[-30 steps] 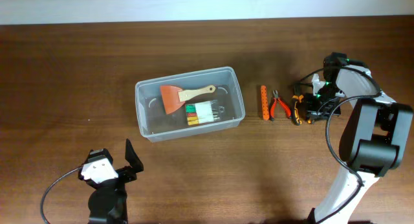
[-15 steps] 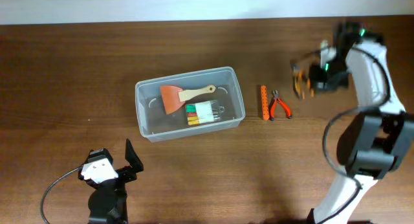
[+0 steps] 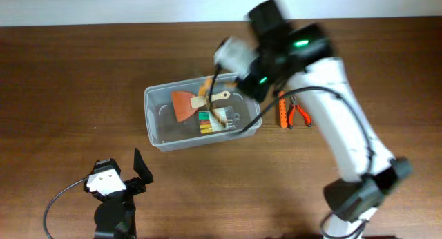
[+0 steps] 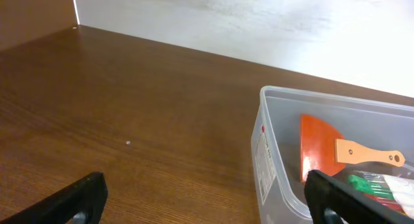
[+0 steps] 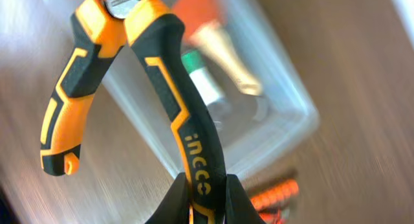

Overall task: Pack container
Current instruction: 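Lower the orange-black pliers into the container and open the gripper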

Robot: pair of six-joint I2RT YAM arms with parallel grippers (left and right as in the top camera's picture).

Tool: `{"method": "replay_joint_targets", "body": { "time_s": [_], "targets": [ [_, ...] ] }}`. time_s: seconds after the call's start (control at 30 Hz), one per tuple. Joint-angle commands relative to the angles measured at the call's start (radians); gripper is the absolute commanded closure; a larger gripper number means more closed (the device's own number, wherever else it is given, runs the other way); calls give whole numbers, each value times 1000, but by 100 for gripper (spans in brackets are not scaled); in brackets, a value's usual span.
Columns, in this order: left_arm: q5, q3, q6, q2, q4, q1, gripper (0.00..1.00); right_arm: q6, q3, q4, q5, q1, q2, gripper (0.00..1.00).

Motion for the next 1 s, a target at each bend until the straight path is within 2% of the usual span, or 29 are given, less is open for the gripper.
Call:
{"method": "replay_joint_targets", "body": {
  "time_s": [0.0,0.07,0.3,0.63,0.97],
  "targets": [
    [-4,-4,9,-5,-1,-4,1,-416,-90,30,-13,47,55,96],
    [-3,-4,9,-5,-1,-4,1,-473,-156,111,-13,62,79,96],
    [-4,-4,9,-5,-1,-4,1,-463,-286,372,-17,82,174,96],
    [-3,-4,9,-5,-1,-4,1,-416,-286,428,-76,84,206,96],
    [-3,-4,9,-5,-1,-4,1,-322,-280,583,-95,57,206,96]
  ]
}}
